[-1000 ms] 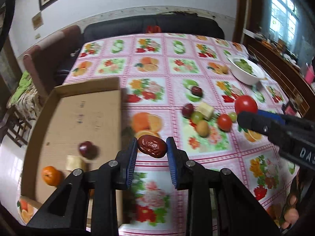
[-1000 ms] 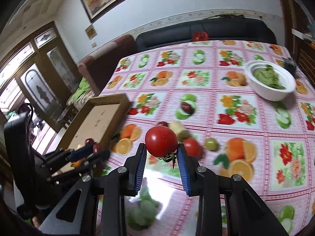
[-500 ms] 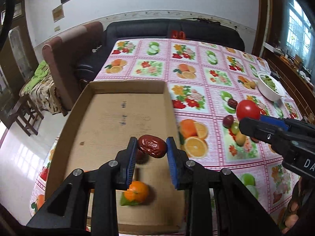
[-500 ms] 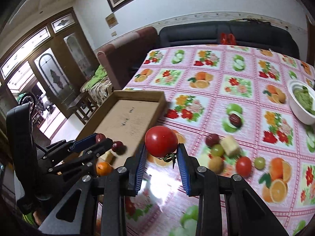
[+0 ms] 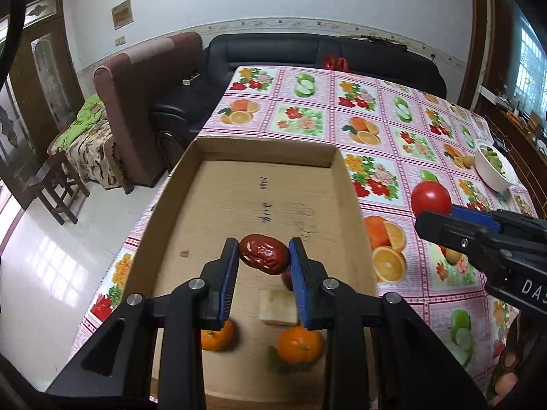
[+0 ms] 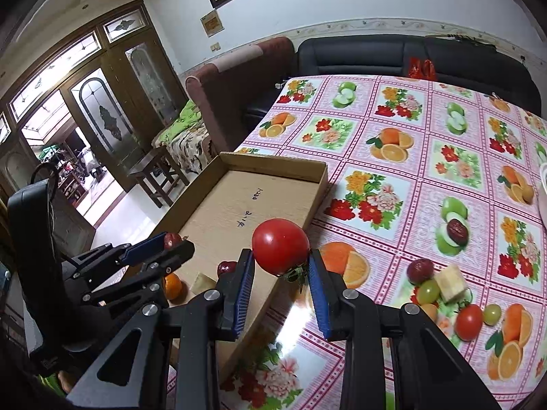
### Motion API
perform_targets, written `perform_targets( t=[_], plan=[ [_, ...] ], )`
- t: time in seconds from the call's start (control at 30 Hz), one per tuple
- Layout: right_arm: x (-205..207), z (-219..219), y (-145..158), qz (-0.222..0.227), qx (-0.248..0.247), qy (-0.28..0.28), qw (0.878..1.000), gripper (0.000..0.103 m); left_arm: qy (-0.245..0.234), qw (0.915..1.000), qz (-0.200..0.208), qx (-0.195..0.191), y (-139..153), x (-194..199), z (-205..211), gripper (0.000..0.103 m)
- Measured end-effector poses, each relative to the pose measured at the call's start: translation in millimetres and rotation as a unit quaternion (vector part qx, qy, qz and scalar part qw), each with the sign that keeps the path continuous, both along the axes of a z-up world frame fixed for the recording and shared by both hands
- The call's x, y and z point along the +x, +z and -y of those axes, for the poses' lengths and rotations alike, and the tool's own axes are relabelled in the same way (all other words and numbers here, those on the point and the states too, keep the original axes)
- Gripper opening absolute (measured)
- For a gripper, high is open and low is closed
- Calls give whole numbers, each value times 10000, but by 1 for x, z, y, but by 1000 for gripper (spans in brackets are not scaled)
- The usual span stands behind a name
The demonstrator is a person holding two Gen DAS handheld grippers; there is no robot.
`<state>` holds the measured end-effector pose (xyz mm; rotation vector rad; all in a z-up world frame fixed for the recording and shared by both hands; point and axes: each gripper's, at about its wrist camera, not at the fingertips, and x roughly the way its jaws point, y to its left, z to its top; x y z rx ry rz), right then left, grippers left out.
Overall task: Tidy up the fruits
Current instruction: 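Carry the tomato and date over the cardboard tray with both tools, then open both tools to drop the tomato and date into the tray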
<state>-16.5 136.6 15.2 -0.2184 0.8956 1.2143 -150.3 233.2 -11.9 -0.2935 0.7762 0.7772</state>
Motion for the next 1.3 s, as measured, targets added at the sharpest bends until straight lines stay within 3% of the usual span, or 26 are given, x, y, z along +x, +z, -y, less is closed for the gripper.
perform_targets(
  t=[0.27, 0.57, 0.97, 1.3],
  plan=[
    [-1, -24, -12, -144, -104, 158, 9997, 32, 160, 9996, 40, -240, -3, -7, -34, 27],
    [-8, -83, -37, -165, -450, 439, 9979, 32, 412, 9963, -113, -741, -27, -3, -75, 27],
    [-18, -117, -71, -130, -933, 700, 9931, 32, 253, 9923, -497, -1104, -47, 6, -79, 27],
    [-22, -122, -75, 126, -1038, 774, 9915, 35, 218, 9900, -656, -1229, -56, 7, -76, 28]
  ],
)
